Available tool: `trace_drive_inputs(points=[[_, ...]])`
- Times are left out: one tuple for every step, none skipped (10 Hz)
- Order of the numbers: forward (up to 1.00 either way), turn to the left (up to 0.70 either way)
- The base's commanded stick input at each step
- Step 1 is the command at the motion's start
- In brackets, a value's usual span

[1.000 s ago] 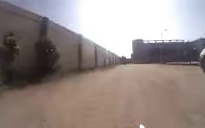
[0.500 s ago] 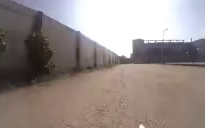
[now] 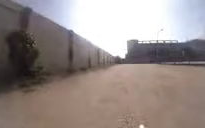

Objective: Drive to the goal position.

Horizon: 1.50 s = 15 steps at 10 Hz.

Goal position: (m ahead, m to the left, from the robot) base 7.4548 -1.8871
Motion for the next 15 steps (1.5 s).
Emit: trace_drive_inputs(points=[[1.0, 0.0], [1.0, 0.0], [1.0, 0.0], [1.0, 0.0], [1.0, 0.0], [1.0, 0.0], [1.0, 0.0], [1.0, 0.0], [1.0, 0.0], [1.0, 0.0], [1.0, 0.0], [1.0, 0.0], [1.0, 0.0], [1.0, 0.0], [1.0, 0.0]])
